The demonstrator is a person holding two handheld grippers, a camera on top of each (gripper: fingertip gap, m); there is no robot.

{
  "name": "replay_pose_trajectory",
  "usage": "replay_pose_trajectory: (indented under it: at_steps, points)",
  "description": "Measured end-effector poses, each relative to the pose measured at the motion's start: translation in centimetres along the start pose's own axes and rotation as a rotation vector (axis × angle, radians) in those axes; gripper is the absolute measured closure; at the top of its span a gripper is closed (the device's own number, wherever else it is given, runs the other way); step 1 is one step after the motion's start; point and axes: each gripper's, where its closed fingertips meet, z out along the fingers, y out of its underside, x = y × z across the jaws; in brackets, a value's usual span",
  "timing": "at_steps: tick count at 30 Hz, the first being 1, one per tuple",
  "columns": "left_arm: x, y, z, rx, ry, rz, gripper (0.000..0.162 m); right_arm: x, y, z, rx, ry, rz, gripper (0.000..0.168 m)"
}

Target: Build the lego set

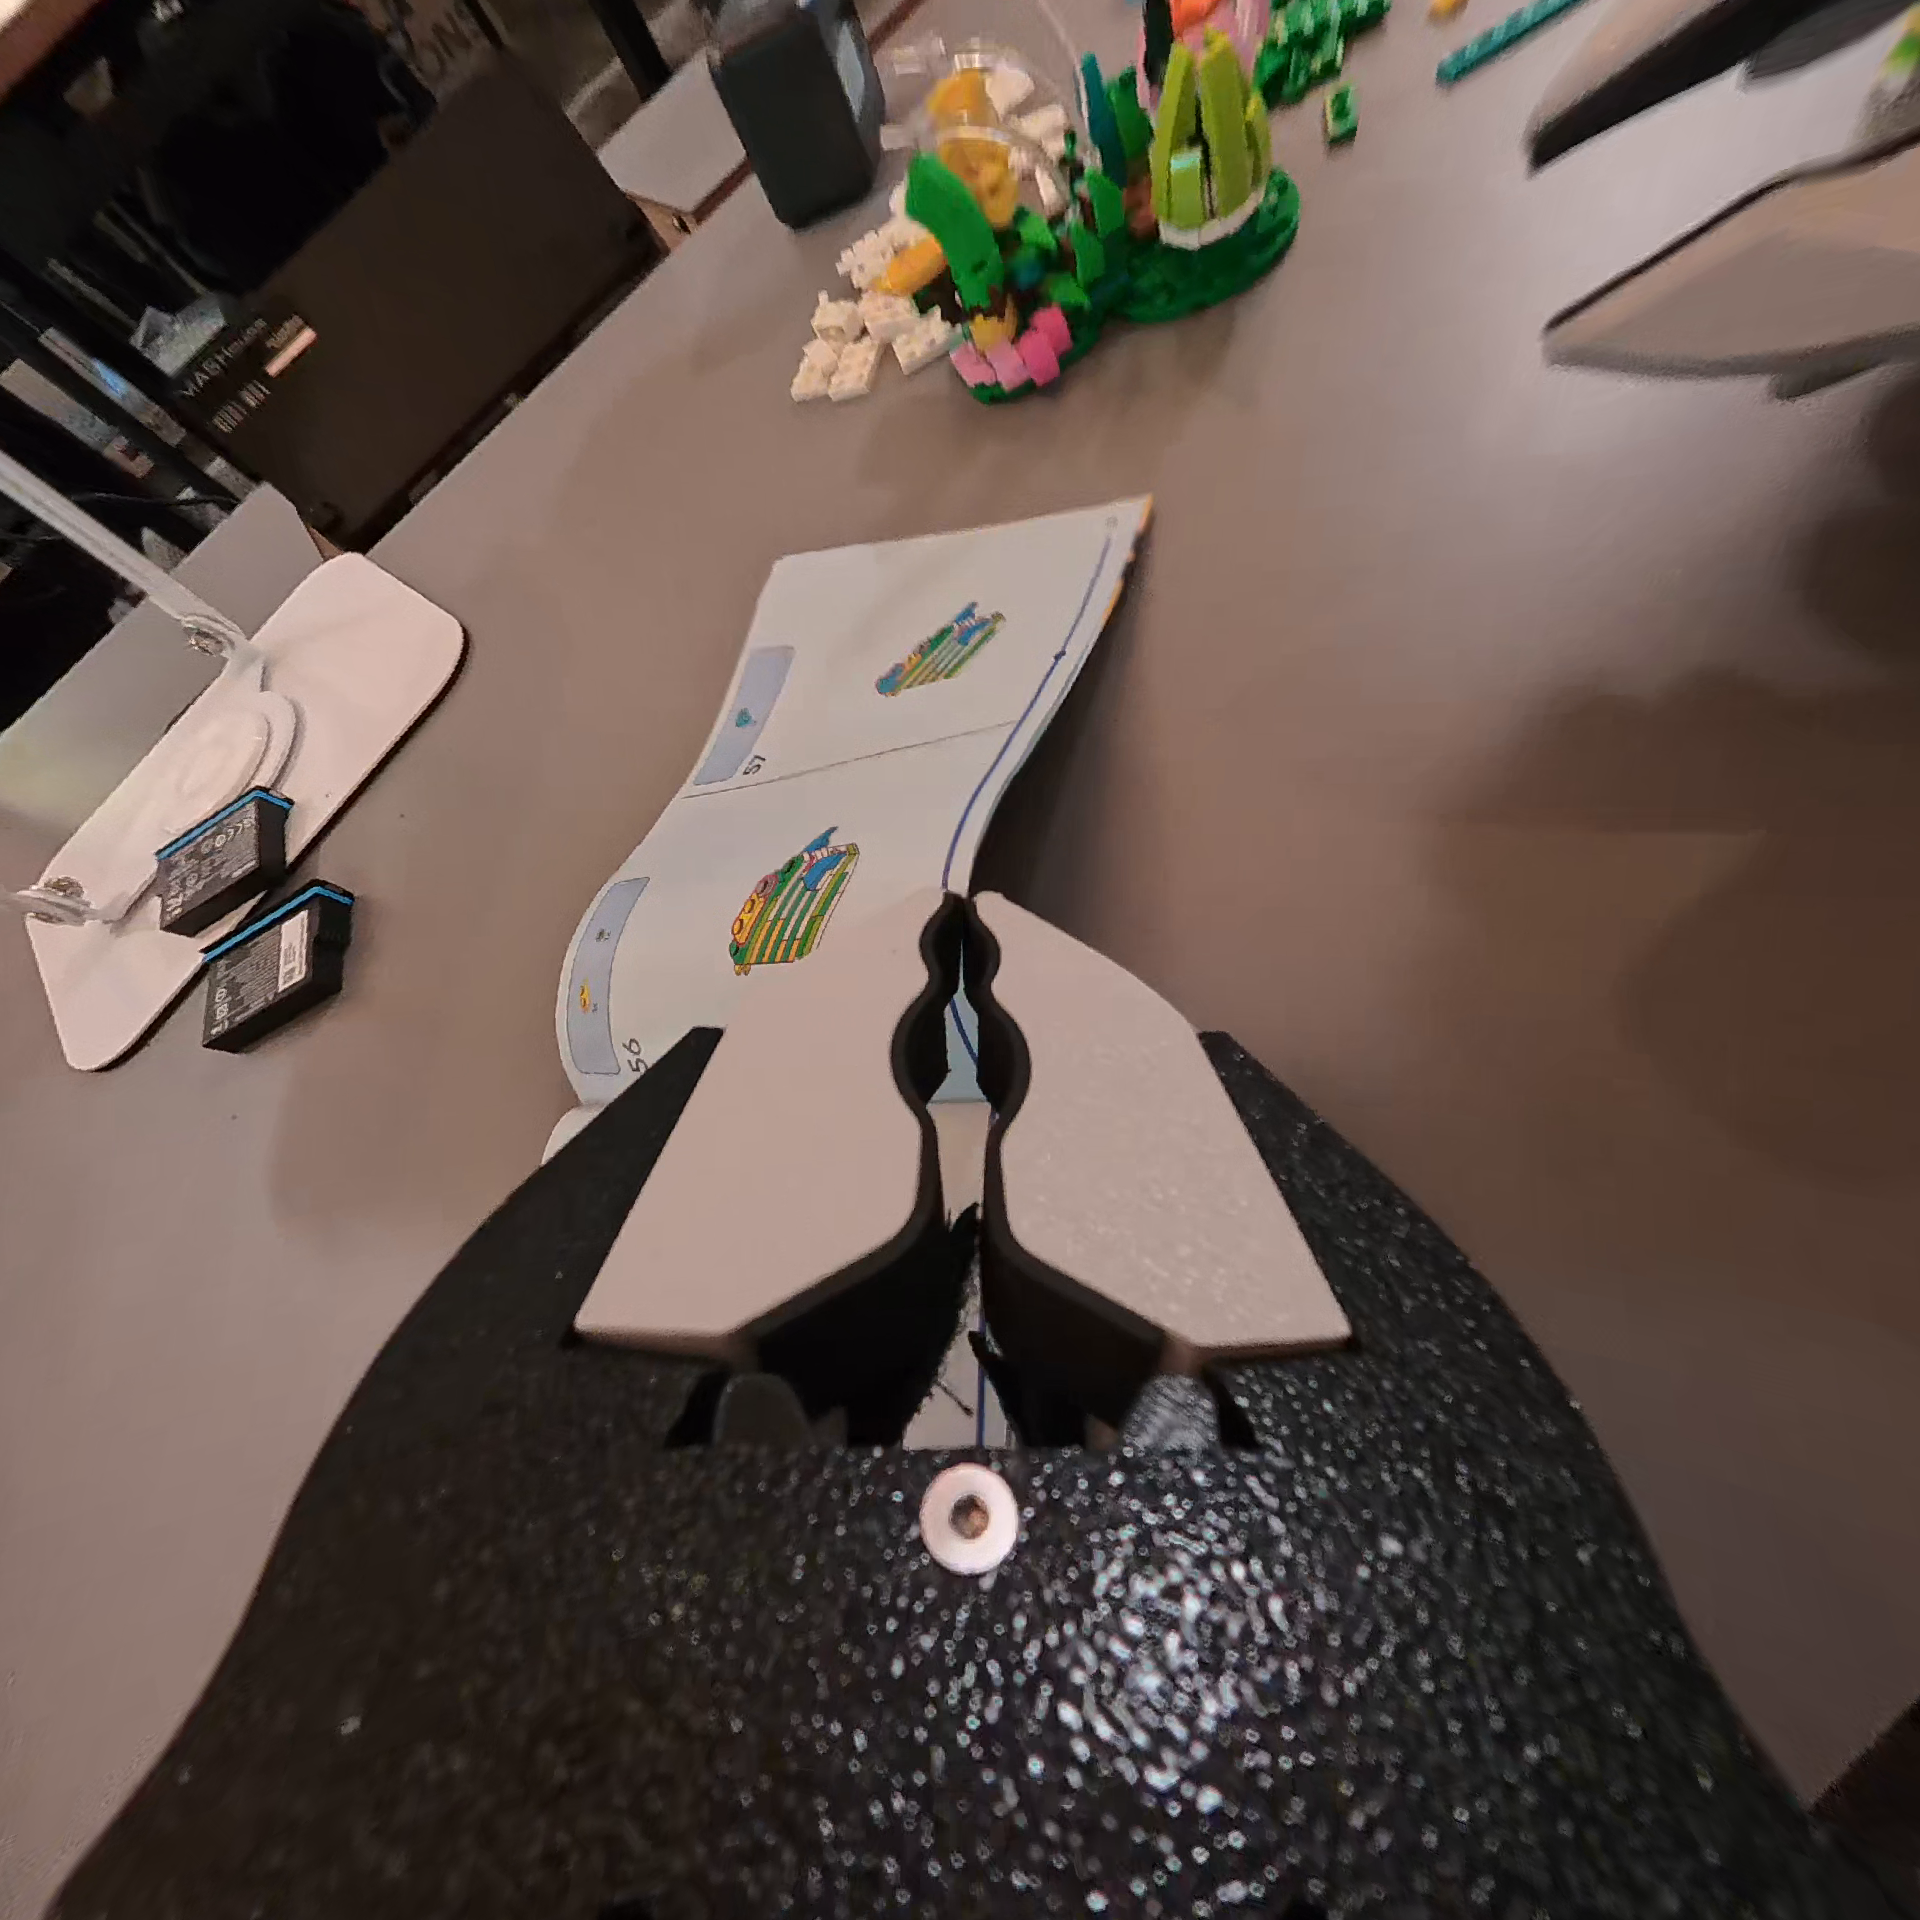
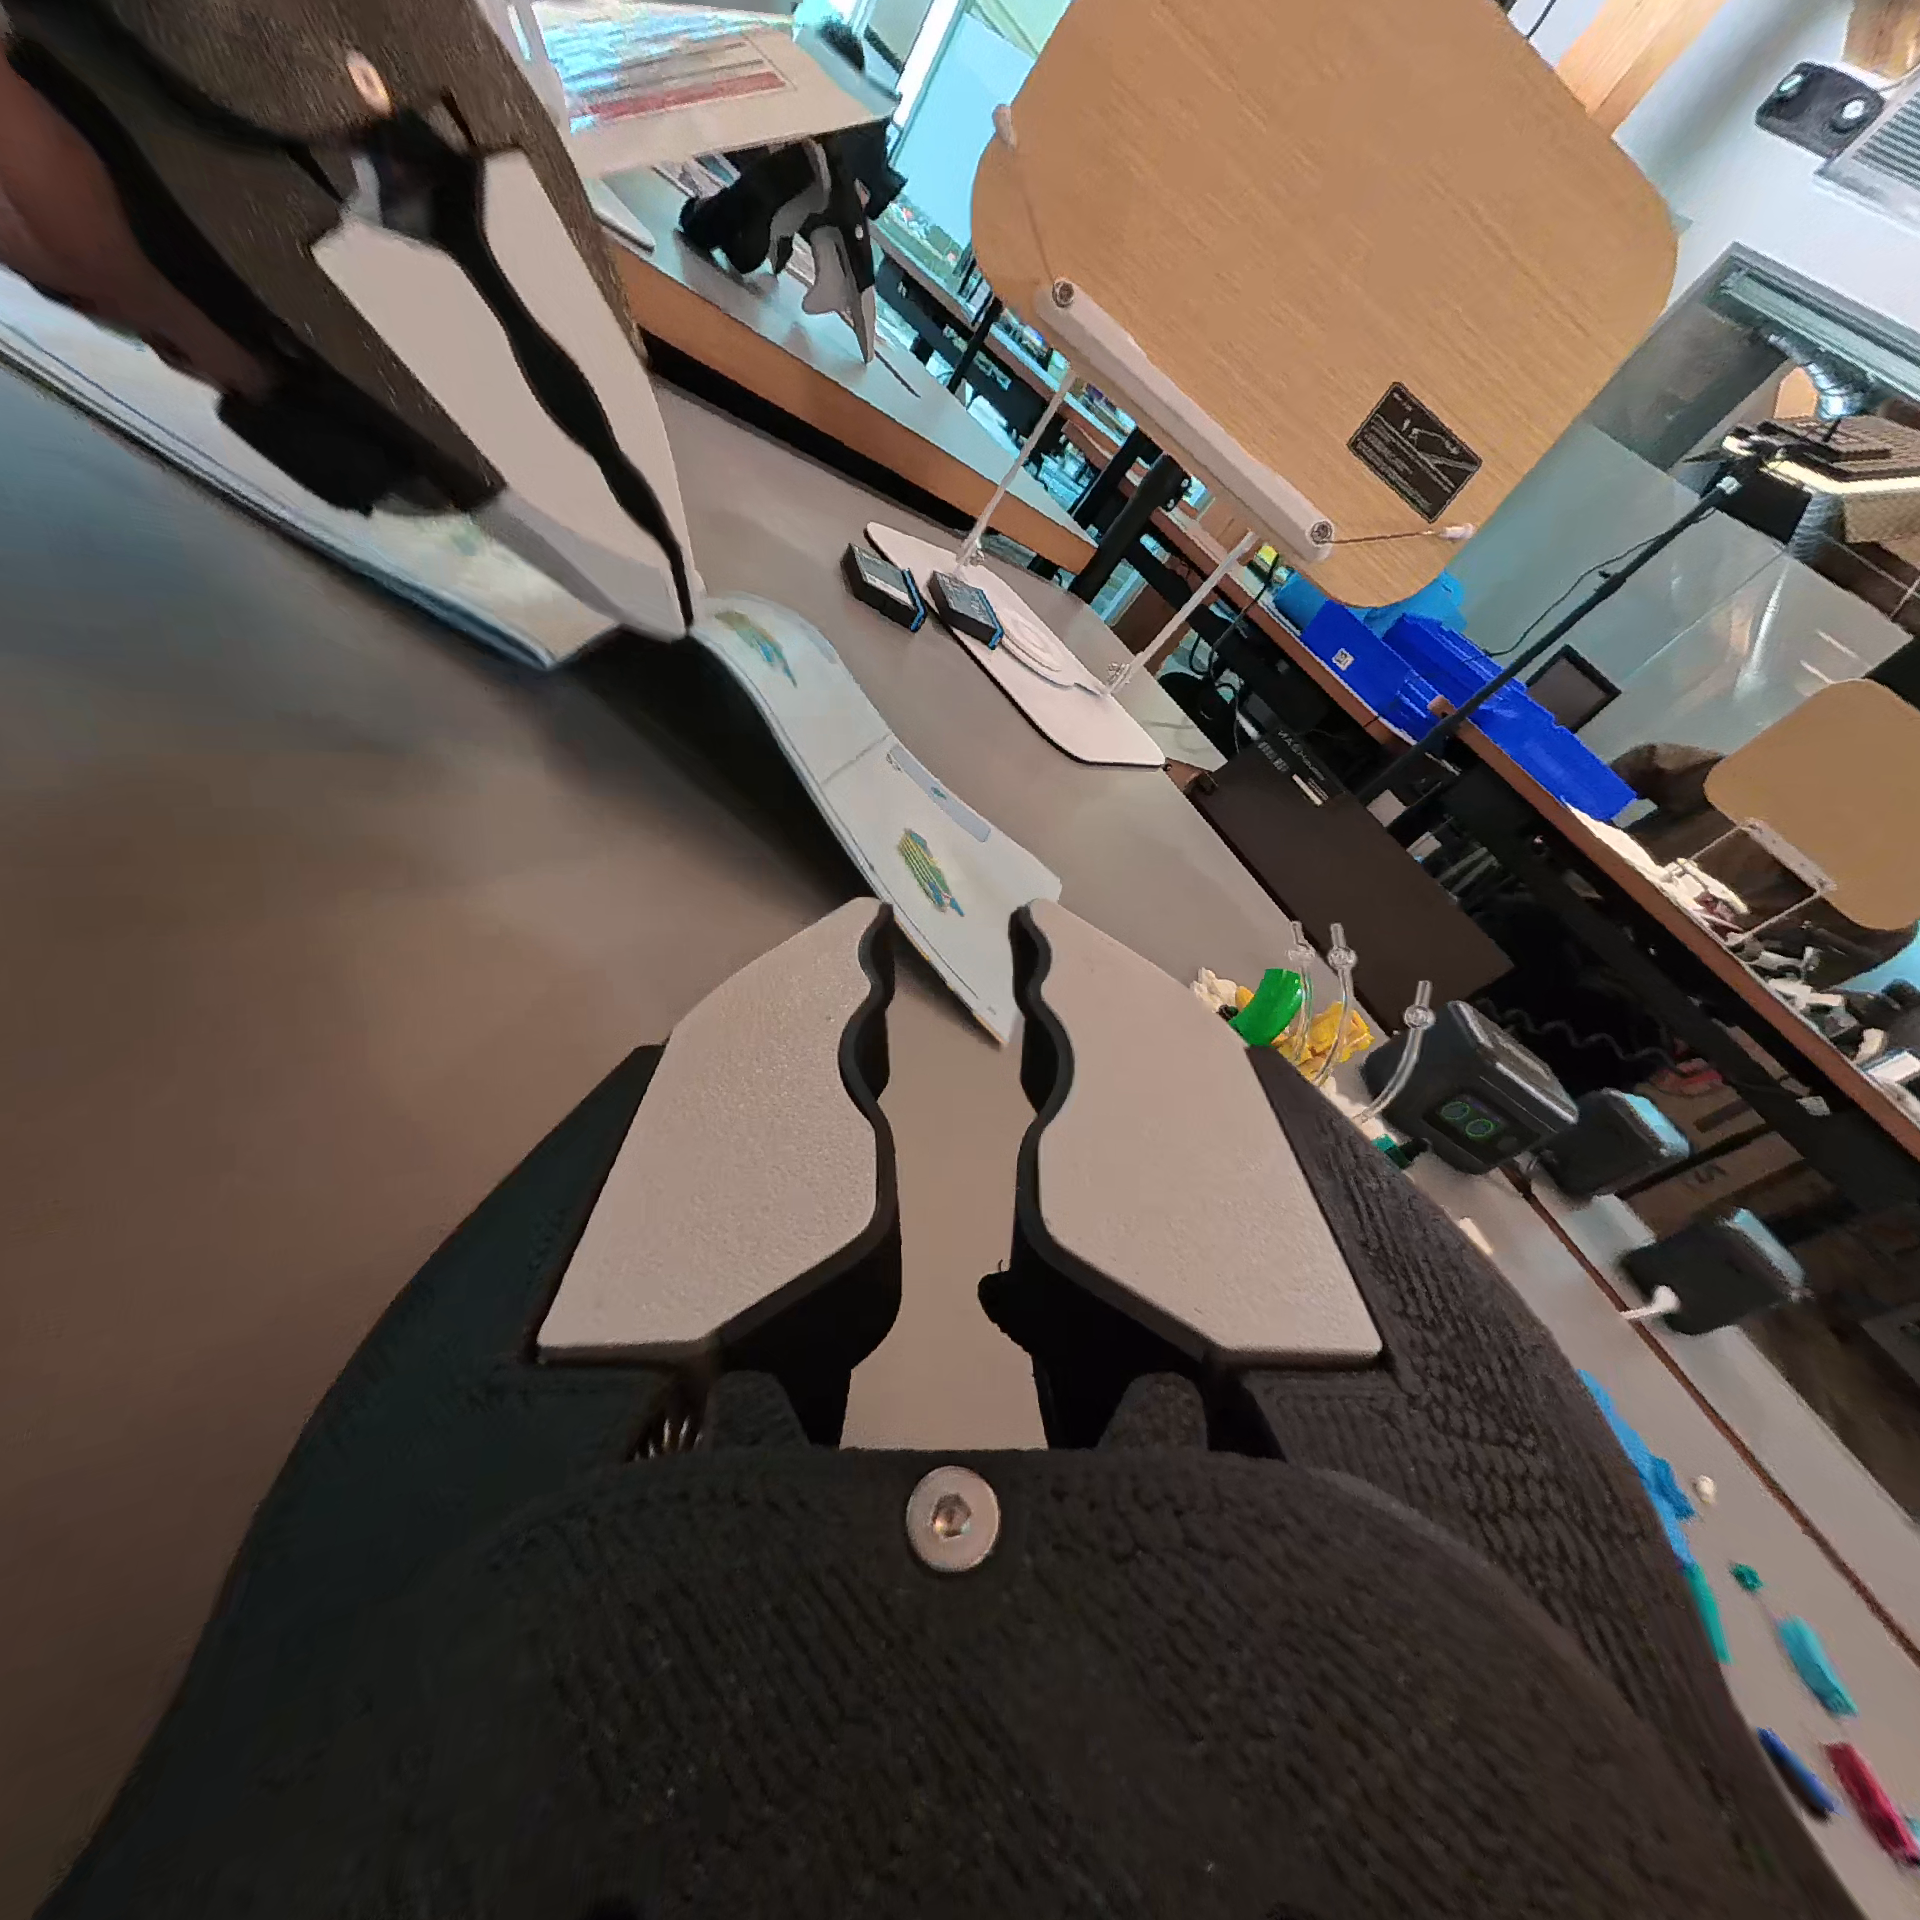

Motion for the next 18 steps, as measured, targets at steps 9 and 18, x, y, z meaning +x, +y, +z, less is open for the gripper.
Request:
replay_pose_trajectory:
  at_steps: [9, 18]
  points:
    - [0.3, -1.1, -3.5, 0.241, 0.07, -0.146, 0.162, -2.7, 1.6, 2.3, -0.143, -0.152, -0.169, 0.126]
    - [1.5, -1.9, -5.1, 0.338, 0.164, -0.105, 0.162, -0.9, 3.7, 4.9, -0.3, -0.077, -0.39, 0.129]
